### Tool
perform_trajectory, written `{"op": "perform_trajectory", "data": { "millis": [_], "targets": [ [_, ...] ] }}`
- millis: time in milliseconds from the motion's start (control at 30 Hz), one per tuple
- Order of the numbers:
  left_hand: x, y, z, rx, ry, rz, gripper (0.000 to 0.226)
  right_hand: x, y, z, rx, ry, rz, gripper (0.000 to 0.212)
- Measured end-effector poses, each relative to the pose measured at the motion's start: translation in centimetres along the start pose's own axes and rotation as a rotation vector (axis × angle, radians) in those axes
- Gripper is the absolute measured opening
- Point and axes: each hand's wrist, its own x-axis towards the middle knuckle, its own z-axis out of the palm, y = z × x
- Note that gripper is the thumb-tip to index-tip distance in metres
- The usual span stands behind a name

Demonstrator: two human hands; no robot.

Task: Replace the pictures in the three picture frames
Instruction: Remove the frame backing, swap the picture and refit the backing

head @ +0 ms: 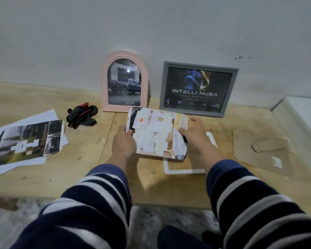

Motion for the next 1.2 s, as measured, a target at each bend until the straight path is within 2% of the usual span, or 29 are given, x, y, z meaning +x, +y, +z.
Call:
{"op": "perform_trajectory", "data": {
  "millis": [133,233,400,500,567,700,933,1200],
  "targets": [
    [-2.4,2.2,3.2,-0.049,-0.029,-0.052,0.024,0.4,3.1,-3.1,0.040,-0.003,0.113,0.055],
    [-4.2,3.0,5.9,-0.027,-0.100,-0.057,0.029,0.8,5.5,-5.3,-0.002,0.030,0.116,0.057],
    [-6.4,3.5,9.4,0.058,-0.139,0.005,0.024,1.8,8.5,-7.9,-0.068,0.049,0.113,0.050],
    [-6.9,3.0,10.8,0.101,-0.173,-0.003,0.042,2.1,9.6,-8.9,-0.073,0.036,0.098,0.049],
    [-7.1,2.9,11.3,0.203,-0.178,0.006,0.048,2.3,10.0,-9.1,-0.108,0.017,0.081,0.049],
    [-7.5,3.2,11.7,0.441,-0.143,0.049,0.043,2.4,10.8,-9.1,-0.276,-0.020,0.020,0.052],
    [-7.8,3.2,11.8,0.555,-0.105,0.040,0.046,2.4,11.2,-8.3,-0.576,-0.032,-0.049,0.062],
    [-7.8,3.2,11.7,0.611,-0.121,0.052,0.049,1.9,11.7,-7.9,-0.519,-0.036,0.012,0.065]
  ]
}}
